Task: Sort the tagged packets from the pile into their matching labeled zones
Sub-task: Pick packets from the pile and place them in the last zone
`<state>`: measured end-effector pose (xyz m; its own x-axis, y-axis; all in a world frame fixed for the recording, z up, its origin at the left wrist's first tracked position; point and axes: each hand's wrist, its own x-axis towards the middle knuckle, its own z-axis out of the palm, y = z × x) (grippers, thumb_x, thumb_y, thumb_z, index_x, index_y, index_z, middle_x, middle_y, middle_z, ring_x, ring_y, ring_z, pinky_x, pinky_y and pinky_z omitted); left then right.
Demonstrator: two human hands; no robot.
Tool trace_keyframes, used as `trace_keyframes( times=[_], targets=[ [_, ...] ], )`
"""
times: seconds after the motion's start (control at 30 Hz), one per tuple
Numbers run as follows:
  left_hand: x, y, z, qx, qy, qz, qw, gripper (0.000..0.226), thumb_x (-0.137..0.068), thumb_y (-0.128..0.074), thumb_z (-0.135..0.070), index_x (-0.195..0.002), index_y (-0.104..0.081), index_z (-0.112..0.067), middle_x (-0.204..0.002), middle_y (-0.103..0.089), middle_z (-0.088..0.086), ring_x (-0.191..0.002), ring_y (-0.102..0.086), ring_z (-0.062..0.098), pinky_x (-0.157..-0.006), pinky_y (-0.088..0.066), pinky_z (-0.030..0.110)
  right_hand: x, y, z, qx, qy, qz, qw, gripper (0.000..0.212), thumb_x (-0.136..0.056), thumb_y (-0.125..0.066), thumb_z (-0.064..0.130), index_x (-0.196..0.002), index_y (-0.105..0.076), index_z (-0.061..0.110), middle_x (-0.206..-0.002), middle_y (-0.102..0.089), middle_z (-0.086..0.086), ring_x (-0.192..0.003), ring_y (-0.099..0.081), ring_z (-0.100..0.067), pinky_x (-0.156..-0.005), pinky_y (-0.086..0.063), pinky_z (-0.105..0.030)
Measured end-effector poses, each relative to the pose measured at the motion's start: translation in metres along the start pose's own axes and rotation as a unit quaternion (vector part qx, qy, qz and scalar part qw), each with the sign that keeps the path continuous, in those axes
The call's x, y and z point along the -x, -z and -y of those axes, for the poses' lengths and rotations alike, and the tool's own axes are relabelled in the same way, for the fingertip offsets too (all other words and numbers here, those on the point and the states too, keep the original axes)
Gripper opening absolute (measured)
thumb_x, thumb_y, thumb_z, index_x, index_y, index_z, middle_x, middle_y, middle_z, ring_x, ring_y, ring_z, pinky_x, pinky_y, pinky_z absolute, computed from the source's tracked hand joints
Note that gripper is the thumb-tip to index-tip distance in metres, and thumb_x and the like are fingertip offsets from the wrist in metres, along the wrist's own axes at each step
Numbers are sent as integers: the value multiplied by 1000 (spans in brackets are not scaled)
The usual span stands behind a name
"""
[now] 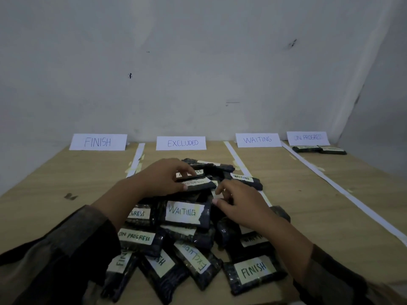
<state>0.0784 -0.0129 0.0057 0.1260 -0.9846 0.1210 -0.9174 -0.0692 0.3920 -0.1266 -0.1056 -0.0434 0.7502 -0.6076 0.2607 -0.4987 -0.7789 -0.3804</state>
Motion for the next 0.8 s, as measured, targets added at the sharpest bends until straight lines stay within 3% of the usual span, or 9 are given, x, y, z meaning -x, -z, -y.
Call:
trace_keyframes(
  times=[0.07,0.17,0.3,0.47,0.63,0.7,0.8],
  targets=[
    [-1,3,5,-50,37,-7,998,51,-79,-73,-34,-127,-55,-29,-117,-56,-7,-105,-51,12,-92,-40,27,-9,0,1,-13,-13,-15,1000,23,-89,-55,45,-106,-52,29,-91,-53,8,-80,-54,-12,-69,-37,-28],
    [-1,7,10,-97,101,44,989,60,-80,-67,-50,-133,-51,-26,-133,-51,-3,-121,-47,18,-100,-37,32,-26,-3,3,-27,-29,-30,999,36,-90,-51,50,-117,-52,26,-96,-53,11,-93,-54,-11,-82,-43,-33],
    [0,4,20,-58,133,60,988,47,-75,-65,-61,-112,-66,-32,-127,-53,-8,-112,-50,13,-96,-38,31,-42,-10,5,-17,-64,13,998,46,-91,-46,54,-128,-48,27,-115,-55,9,-109,-52,-13,-98,-39,-41],
    [-2,2,27,-11,117,38,992,42,-69,-73,-58,-102,-68,-32,-111,-53,-10,-102,-49,12,-95,-42,35,-48,-16,2,-70,-79,25,994,44,-88,-59,46,-127,-51,29,-106,-58,9,-99,-55,-12,-96,-42,-41],
    [-6,1,33,18,112,60,992,60,-60,-79,-57,-111,-63,-30,-108,-52,-11,-99,-53,14,-93,-46,35,-52,-14,-5,-245,-99,8,965,51,-79,-75,24,-126,-55,24,-83,-51,7,-75,-52,-11,-75,-47,-33],
    [-9,1,32,37,98,35,994,54,-60,-84,-48,-105,-59,-31,-110,-58,-9,-98,-55,14,-88,-46,32,-52,-12,-6,-244,-76,5,967,57,-78,-76,21,-128,-50,28,-82,-50,6,-72,-50,-10,-72,-47,-32],
    [-11,3,29,56,76,11,996,49,-61,-86,-36,-97,-55,-30,-109,-61,-4,-100,-58,17,-85,-47,32,-51,-12,-6,-144,-25,-1,989,62,-78,-75,25,-132,-45,33,-93,-48,9,-79,-50,-6,-78,-47,-31]
  ],
)
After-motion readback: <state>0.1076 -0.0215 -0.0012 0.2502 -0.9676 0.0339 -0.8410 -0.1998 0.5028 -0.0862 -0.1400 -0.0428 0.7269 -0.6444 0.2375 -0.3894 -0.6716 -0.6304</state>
